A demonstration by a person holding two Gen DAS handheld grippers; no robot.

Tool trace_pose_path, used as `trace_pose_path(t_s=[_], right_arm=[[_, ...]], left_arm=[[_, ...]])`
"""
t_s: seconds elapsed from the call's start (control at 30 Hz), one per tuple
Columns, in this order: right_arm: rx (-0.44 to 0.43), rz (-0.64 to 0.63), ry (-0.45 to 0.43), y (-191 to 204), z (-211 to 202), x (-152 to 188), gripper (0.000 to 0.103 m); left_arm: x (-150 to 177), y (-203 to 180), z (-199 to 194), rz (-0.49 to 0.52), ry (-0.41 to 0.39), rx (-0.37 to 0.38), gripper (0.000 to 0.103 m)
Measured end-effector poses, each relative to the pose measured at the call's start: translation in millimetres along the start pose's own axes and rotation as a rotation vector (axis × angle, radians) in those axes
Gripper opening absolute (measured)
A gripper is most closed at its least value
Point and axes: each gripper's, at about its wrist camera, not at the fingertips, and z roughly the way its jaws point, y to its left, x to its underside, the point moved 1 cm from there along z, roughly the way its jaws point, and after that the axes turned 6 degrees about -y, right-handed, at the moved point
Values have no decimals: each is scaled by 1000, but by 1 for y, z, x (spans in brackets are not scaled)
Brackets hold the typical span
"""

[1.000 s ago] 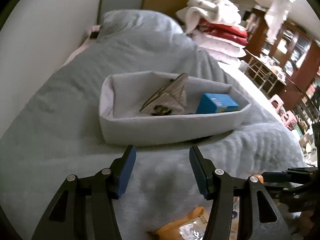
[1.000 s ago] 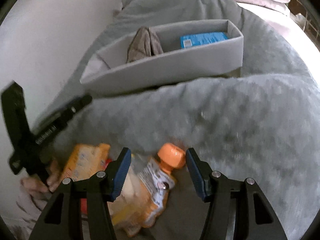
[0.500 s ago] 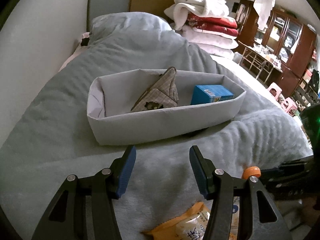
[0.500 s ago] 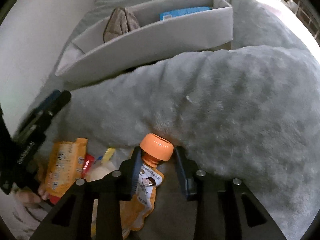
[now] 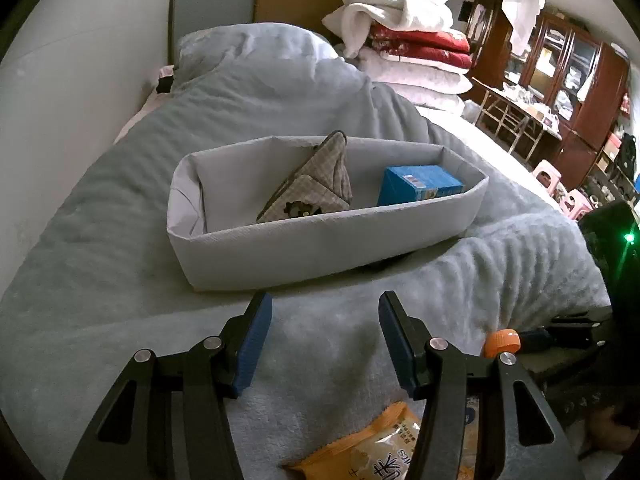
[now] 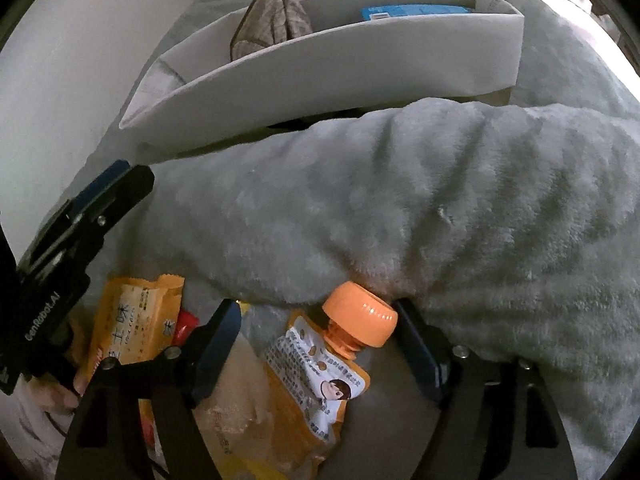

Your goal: Organize objects

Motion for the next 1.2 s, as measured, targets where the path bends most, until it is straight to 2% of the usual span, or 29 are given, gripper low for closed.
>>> trace_pose_path(t_s=[0.03, 0.07, 0.17, 0.27, 0.4, 0.5, 0.53, 0.57, 0.63, 0.67, 0.73, 0.83, 0.93, 0.97, 1.1, 1.2], right_arm=[[33, 12, -7, -3, -1, 1, 43], [19, 30, -8, -7, -2, 1, 42], [-29, 82, -40, -18, -9, 2, 31], [-96, 109, -87, -25, -19, 5, 31], [-154, 118, -202, -30, -45, 9, 31], [-103, 143, -343, -35, -71, 13, 31], [-64, 156, -428, -38, -86, 17, 31], [-38, 160, -477, -40, -94, 20, 31], [52, 166, -618, -36, -114, 27, 31], [128, 164, -681, -36, -123, 30, 31], [183, 170, -664, -40, -122, 26, 31], [164, 249, -567, -40, -95, 9, 31], [106, 339, -539, -65, -84, -2, 31], [110, 337, -542, -67, -93, 2, 31], [182, 297, -516, -56, -86, -1, 31], [203, 298, -498, -61, -78, -5, 31]], left_arm=[[0, 0, 0, 0, 1, 0, 55], [0, 0, 1, 0, 2, 1, 55], [0, -1, 2, 5, 5, 1, 55], [0, -1, 2, 1, 1, 2, 55], [0, 1, 2, -13, -4, 11, 55], [0, 2, 3, -20, -4, 17, 55], [0, 3, 3, -21, -4, 18, 55], [0, 3, 3, -21, -5, 19, 55], [0, 3, 3, -22, -4, 19, 55], [0, 3, 3, -22, -3, 19, 55], [0, 3, 4, -23, 0, 20, 55], [0, 3, 3, -21, 2, 20, 55], [0, 3, 4, -22, 3, 21, 55], [0, 3, 4, -21, 3, 20, 55], [1, 2, 4, -17, 9, 19, 55], [1, 3, 5, -19, 7, 22, 55]])
